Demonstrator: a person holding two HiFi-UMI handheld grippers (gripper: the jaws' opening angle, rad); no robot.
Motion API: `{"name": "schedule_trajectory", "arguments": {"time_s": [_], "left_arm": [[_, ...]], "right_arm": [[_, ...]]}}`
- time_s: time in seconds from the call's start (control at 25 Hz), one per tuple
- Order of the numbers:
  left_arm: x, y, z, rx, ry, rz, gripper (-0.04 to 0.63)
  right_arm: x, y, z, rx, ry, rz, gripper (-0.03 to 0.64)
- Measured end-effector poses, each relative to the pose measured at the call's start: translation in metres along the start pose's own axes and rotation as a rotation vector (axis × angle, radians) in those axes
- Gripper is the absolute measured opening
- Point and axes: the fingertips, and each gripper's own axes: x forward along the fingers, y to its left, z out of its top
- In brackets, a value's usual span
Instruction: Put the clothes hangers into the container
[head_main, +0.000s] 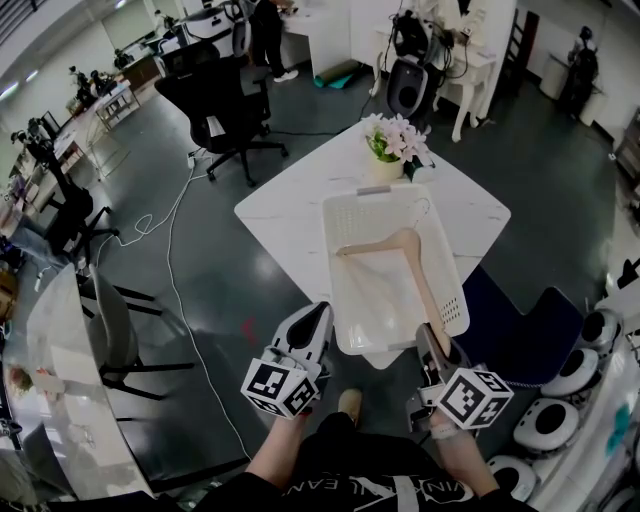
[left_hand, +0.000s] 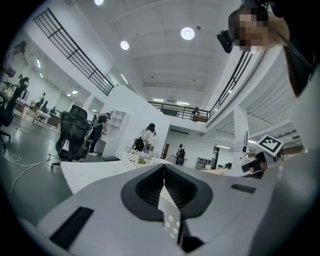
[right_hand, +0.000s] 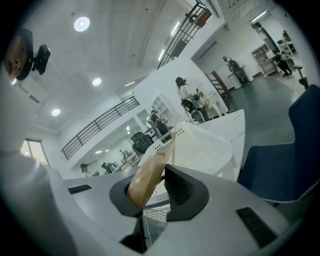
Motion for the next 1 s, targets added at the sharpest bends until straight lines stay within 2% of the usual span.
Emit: {"name": "schedule_trajectory", "arguments": {"time_s": [0.12, 0.32, 0.56, 1.0], "left_arm": [[-0.0012, 0.0009, -0.0015, -0.003, 0.002, 0.0, 0.009], [-0.0005, 0.0, -0.0015, -0.009, 0.002, -0.002, 0.009], [0.0009, -0.0033, 0.0004, -0.002, 0.001, -0.007, 0.009], [-0.0007, -0.0072, 0.0015, 0.003, 0.005, -0.003, 0.009]], "right_arm": [[0.0014, -0.0015, -0.0004, -0.019, 0.026, -0.006, 0.058], [-0.0005, -0.0048, 0.0, -0.112, 0.069, -0.02, 0.06], [-0.001, -0.0068, 0.0013, -0.136, 0.084, -0.02, 0.06], [-0.0041, -0.009, -0.0014, -0.297, 0.13, -0.043, 0.063]]}}
